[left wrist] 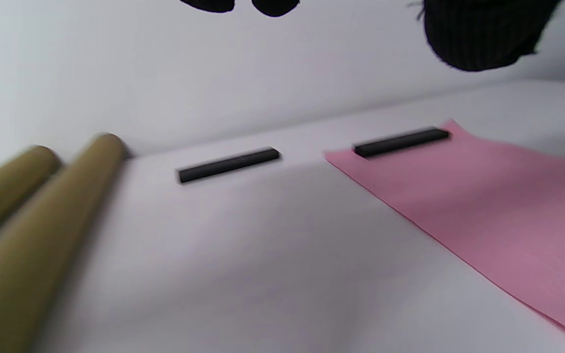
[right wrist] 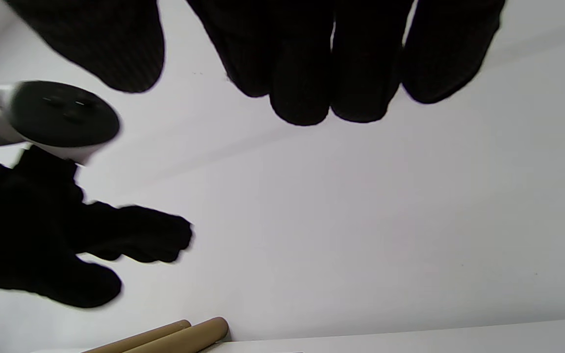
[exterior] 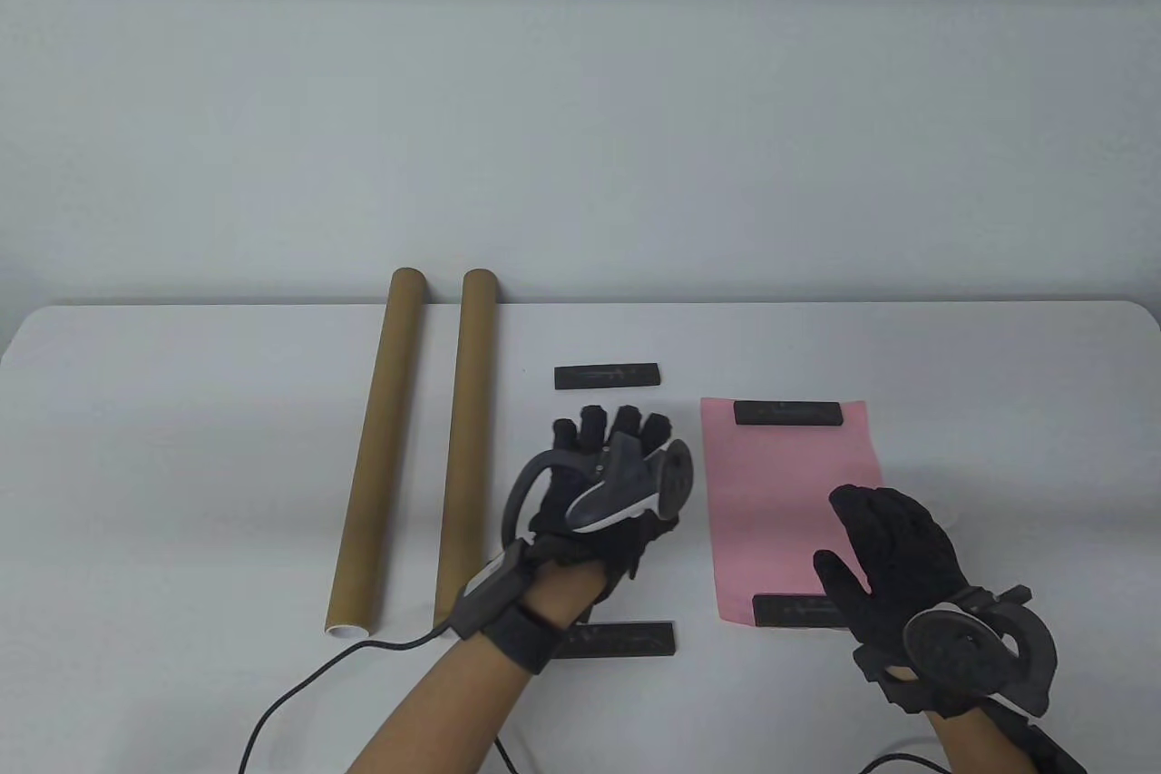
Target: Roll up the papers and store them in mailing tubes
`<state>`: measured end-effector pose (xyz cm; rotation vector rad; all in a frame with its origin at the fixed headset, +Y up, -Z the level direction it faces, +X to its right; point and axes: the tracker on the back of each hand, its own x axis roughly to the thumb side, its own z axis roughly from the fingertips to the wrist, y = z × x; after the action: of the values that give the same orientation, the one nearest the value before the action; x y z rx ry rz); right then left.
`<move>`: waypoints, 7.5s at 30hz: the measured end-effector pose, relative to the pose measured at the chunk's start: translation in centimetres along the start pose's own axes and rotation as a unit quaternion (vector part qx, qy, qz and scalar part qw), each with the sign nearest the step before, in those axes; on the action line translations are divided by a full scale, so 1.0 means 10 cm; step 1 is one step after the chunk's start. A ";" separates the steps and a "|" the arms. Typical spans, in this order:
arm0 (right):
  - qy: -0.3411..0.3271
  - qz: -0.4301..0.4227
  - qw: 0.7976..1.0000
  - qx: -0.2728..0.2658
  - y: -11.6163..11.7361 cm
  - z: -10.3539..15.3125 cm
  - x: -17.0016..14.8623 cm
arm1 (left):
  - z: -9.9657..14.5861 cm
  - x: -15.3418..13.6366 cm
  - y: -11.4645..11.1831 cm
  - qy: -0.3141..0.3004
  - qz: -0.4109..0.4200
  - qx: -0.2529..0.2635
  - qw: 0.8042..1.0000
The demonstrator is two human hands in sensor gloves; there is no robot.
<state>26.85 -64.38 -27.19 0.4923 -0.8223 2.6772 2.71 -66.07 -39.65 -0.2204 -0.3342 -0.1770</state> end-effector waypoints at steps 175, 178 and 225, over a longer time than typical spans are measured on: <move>-0.040 0.135 0.955 0.262 0.66 -0.32 0.11 | 0.81 -0.31 -0.18 -0.056 0.016 0.083 0.995; -0.079 0.131 0.962 0.228 0.60 -0.28 0.53 | 1.10 -0.42 -0.36 -0.060 0.035 0.118 0.991; -0.068 -0.048 0.966 0.244 0.88 -0.03 0.83 | 1.38 -0.41 -0.75 -0.107 -0.083 0.227 0.964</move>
<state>15.99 -69.70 -28.32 0.8123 -0.1492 2.7659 -6.82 -69.41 -26.97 0.2464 -0.5983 -0.2371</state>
